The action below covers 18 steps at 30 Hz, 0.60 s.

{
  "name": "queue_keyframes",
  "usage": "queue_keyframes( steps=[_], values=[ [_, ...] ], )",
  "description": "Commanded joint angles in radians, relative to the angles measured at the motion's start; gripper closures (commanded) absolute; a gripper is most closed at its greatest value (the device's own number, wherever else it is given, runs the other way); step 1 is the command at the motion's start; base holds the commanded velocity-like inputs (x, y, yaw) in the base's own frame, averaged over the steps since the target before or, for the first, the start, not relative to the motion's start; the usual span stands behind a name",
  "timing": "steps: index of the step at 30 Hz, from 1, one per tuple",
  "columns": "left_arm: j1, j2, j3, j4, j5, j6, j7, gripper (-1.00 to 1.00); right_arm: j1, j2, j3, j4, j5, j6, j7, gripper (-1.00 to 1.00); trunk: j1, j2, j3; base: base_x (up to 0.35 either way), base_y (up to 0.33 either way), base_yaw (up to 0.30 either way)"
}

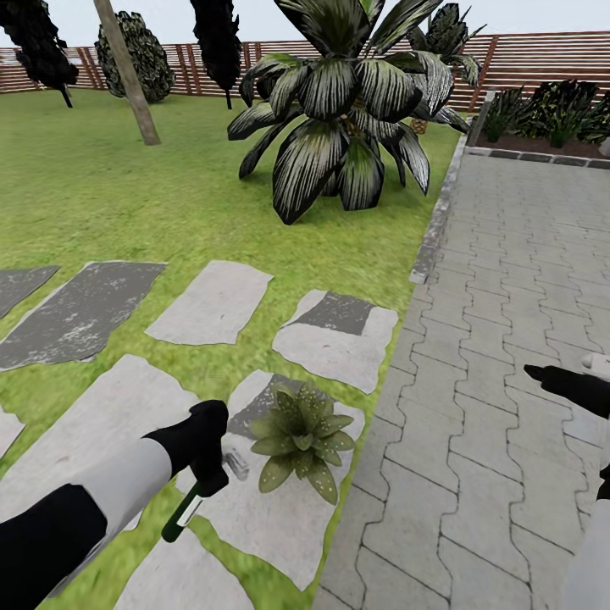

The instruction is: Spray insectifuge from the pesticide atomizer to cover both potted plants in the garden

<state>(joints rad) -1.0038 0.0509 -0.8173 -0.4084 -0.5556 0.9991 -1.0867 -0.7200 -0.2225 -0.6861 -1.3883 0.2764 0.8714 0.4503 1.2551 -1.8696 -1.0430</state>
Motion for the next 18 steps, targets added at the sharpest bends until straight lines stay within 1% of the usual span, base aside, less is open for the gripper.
queue_keyframes(
  steps=[1,3,8,11,18],
  values=[
    [-0.004,0.001,-0.002,-0.003,-0.009,0.006,-0.01,1.0,-0.001,-0.001,-0.001,-0.001,0.01,0.003,0.01,-1.0,0.0,0.0,-0.001,0.0,0.0,0.0],
    [-0.021,0.0,-0.002,-0.003,-0.009,0.006,-0.01,1.0,-0.001,0.0,-0.001,-0.001,0.01,0.003,0.01,-1.0,0.0,0.0,-0.001,0.0,0.082,0.0],
    [-0.035,0.001,-0.002,-0.003,-0.009,0.006,-0.01,1.0,-0.001,0.0,-0.001,-0.001,0.01,0.003,0.01,-1.0,0.0,0.0,-0.001,0.0,0.264,-0.024],
    [-0.036,0.0,-0.002,-0.003,-0.009,0.006,-0.01,1.0,-0.001,0.0,-0.001,-0.001,0.01,0.003,0.01,-1.0,0.0,0.0,-0.001,0.0,0.303,-0.186],
    [-0.036,-0.003,-0.003,-0.003,-0.009,0.006,-0.01,1.0,-0.001,0.0,-0.001,-0.001,0.01,0.003,0.01,-1.0,0.0,0.0,-0.001,0.0,0.306,-0.26]
  ],
)
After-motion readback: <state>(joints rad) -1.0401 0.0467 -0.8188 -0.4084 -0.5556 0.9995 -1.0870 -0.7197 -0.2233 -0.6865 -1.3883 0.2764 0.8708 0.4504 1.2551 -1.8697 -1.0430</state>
